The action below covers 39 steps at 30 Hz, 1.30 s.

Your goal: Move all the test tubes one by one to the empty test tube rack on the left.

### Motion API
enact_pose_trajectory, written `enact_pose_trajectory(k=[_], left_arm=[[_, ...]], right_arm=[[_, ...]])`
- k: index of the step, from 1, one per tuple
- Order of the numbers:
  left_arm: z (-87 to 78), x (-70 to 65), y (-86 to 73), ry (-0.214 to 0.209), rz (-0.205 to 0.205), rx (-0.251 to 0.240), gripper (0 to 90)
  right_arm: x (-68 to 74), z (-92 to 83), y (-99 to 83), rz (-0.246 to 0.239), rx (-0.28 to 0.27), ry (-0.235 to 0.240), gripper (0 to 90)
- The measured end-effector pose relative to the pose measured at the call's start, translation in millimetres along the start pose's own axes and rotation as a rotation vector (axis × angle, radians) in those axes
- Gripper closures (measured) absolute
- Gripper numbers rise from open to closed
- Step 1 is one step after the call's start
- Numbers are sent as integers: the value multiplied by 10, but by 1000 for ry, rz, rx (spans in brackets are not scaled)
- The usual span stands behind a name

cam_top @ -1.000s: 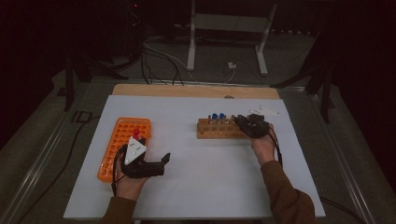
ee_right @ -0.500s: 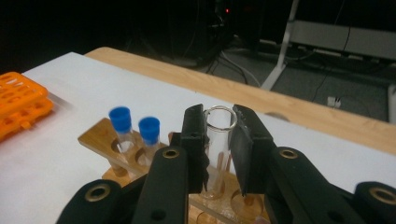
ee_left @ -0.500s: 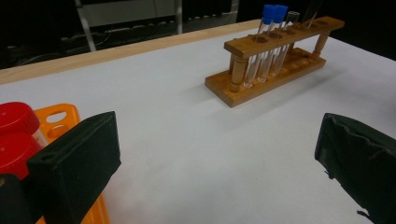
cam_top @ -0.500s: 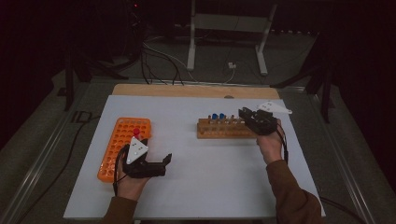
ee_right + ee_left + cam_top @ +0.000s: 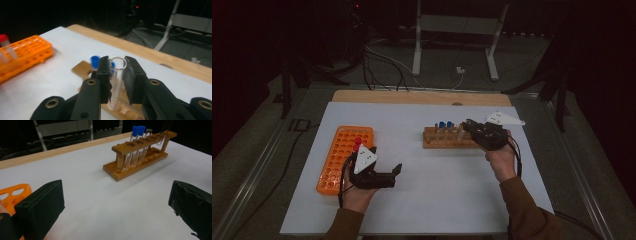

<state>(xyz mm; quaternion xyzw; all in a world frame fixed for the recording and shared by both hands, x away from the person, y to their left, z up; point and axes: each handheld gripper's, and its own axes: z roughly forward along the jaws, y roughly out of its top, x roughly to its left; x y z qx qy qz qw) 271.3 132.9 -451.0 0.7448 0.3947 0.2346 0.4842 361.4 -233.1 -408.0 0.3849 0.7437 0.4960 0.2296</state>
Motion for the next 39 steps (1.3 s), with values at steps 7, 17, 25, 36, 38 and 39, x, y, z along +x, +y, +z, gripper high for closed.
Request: enact_pose_trajectory(k=[7, 17, 25, 36, 38, 39], left_arm=[[104, -67, 64, -15, 5, -9, 8], [302, -249, 134, -58, 19, -12, 37], [468, -430, 181, -99, 50, 10, 79], [537, -514, 203, -158, 80, 14, 444], [546, -516, 196, -161, 85, 20, 513], [547, -514, 195, -161, 90, 24, 541]], right_arm=[[207, 62, -54, -1, 17, 87, 763], [519, 145, -97, -4, 43, 200, 762], [732, 192, -126, -5, 57, 281, 761], [908, 241, -134, -22, 79, 342, 761], [924, 248, -135, -20, 80, 348, 761], [929, 250, -135, -21, 82, 351, 761]])
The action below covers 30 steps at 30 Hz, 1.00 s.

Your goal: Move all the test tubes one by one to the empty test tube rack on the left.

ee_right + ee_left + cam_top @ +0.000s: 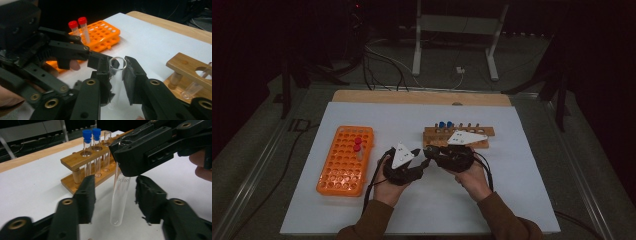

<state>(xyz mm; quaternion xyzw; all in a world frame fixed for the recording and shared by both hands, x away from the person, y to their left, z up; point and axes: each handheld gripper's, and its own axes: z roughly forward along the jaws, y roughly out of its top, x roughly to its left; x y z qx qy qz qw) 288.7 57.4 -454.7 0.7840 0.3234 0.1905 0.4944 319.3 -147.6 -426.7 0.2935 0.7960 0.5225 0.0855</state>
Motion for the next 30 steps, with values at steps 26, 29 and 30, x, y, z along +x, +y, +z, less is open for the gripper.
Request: enact_pose_trajectory(k=[26, 29, 30], left_arm=[[-61, 120, -42, 17, -24, 21, 752], [-102, 155, -57, 24, -37, 16, 753], [-118, 165, -61, 28, -38, 17, 753]], right_arm=[[-91, -75, 0, 24, -8, -49, 153], [-131, -99, -23, 30, -10, -73, 112], [-142, -107, -31, 34, -9, -77, 94]])
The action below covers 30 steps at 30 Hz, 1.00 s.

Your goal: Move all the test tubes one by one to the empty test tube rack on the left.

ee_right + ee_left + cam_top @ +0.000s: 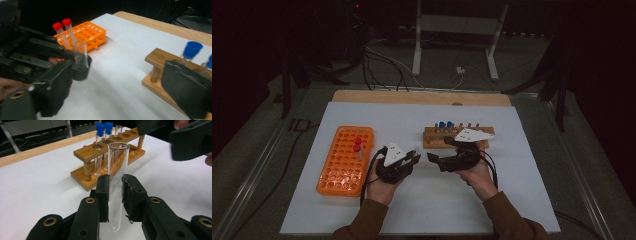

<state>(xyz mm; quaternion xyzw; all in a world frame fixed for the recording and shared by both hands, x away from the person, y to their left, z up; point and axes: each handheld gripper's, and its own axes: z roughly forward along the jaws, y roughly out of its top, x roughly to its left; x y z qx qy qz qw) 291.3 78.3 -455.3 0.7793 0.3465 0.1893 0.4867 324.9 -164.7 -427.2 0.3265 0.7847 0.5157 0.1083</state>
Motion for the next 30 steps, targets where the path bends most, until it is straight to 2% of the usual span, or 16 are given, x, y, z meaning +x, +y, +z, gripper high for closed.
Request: enact_pose_trajectory(k=[3, 8, 19, 30], left_arm=[[-48, 29, -11, 5, -6, -5, 753], [-126, 82, -35, 14, -20, -11, 752], [-345, 241, -137, 43, -48, -17, 752], [-718, 477, -274, 100, -73, -36, 752]], right_arm=[[-33, -20, -20, 1, 8, -18, 34], [-99, -65, -73, -3, 26, -50, 0], [-271, -231, -181, 34, 0, -103, 0], [-333, -371, -267, 30, -8, -140, 0]])
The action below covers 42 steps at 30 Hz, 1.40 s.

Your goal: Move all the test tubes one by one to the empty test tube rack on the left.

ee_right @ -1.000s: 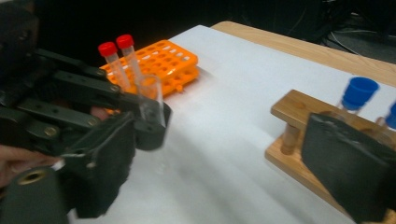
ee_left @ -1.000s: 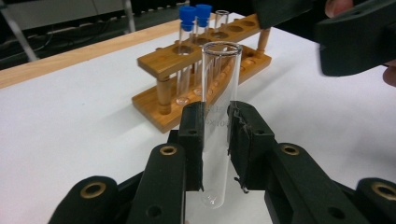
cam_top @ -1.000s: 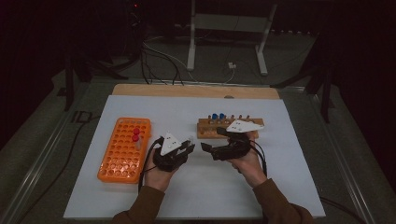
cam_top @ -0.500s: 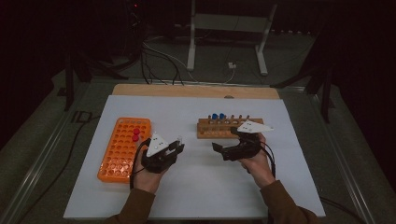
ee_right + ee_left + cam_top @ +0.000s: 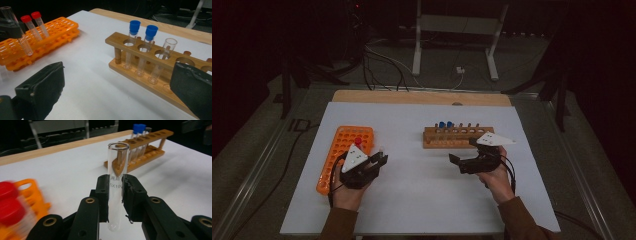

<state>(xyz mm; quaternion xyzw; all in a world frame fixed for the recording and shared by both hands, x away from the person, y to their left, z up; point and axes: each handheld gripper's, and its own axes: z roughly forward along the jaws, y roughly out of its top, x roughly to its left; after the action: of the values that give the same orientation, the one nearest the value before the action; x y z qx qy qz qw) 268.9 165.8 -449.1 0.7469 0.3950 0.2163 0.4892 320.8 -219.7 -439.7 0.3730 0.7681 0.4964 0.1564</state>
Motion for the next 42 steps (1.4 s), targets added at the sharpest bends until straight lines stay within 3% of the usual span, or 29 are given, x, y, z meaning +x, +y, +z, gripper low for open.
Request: enact_pose_trajectory(k=[4, 15, 27, 31, 42], left_arm=[[-116, 112, -39, 31, -23, -15, 752], [-313, 291, -116, 92, -28, -36, 752], [-267, 421, -259, 174, -26, -24, 750], [-246, 449, -293, 176, -30, -19, 748], [-120, 456, -369, 209, -28, 117, 748]], right_arm=[[-11, -19, -5, 6, -9, -2, 0], [-17, -34, -16, 14, -17, -3, 0], [-8, -31, -20, 15, -22, 2, 0], [-6, -34, -20, 15, -24, 3, 0], [-12, -39, -31, 13, -21, 3, 0]])
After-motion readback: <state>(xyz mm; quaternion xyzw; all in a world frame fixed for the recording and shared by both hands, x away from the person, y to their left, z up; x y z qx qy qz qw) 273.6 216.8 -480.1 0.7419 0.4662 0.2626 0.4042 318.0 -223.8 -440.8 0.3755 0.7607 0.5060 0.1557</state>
